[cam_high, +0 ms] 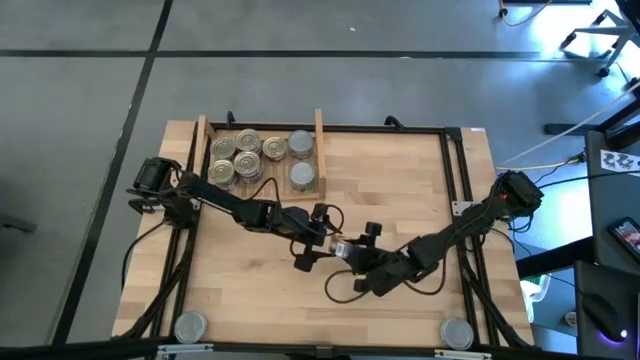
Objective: Stack canned seafood by type on shelf
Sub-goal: Stack the blue tuna can on top of the other blue tuna can on the shelf
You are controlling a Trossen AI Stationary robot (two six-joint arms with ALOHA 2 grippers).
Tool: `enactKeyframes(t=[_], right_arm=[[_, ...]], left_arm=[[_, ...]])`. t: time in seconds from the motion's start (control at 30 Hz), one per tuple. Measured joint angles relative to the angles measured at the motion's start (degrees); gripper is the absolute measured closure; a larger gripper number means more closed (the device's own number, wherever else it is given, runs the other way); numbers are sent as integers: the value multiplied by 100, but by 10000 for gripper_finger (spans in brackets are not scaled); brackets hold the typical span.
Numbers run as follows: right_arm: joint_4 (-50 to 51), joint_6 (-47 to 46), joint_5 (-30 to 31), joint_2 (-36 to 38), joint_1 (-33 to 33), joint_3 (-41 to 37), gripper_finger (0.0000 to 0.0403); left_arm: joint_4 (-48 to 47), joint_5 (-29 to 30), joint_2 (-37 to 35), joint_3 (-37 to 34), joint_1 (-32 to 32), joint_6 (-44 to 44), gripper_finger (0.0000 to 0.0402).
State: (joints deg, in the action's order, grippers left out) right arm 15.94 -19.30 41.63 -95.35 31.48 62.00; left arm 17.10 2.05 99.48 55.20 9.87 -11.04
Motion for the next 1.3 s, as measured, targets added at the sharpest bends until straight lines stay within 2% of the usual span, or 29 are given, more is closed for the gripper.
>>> enactKeyframes(t=[0.23,0.33,0.47,0.57,0.63,0.73,0.83,0.9,0.97,1.1,1.17,1.23,1.3], right_arm=[[-633,453,-148,0,-280,0,214],[-727,504,-258,0,-269,0,214],[-724,411,-317,1,-269,2,215],[-709,411,-347,4,-273,4,213],[-694,486,-352,4,-279,3,179],[-308,445,-375,101,-242,101,103],[291,-18,-557,293,-194,308,42],[627,-338,-570,397,-110,326,17],[857,-520,-522,401,-34,324,12],[966,-735,-99,294,82,245,32],[997,-861,-6,201,83,110,43],[804,-901,3,97,81,-24,52],[705,-896,39,-10,79,-151,58]], left_arm=[[4,42,0,0,63,3,106],[-20,29,0,0,70,-5,143],[-52,34,0,0,69,-277,220],[-121,176,-2,0,71,-457,228],[-279,459,-63,8,83,-519,228],[-898,827,-290,14,74,-556,228],[-1728,1381,-688,-9,73,-487,228],[-2189,1843,-1006,-9,48,-399,228],[-2781,2368,-1321,-7,21,-345,228],[-3743,3446,-1769,-7,-189,-325,228],[-3934,3903,-1922,-5,-437,-327,229],[-4107,4124,-1989,2,-772,-324,229],[-4252,4108,-1980,2,-1198,-257,229]])
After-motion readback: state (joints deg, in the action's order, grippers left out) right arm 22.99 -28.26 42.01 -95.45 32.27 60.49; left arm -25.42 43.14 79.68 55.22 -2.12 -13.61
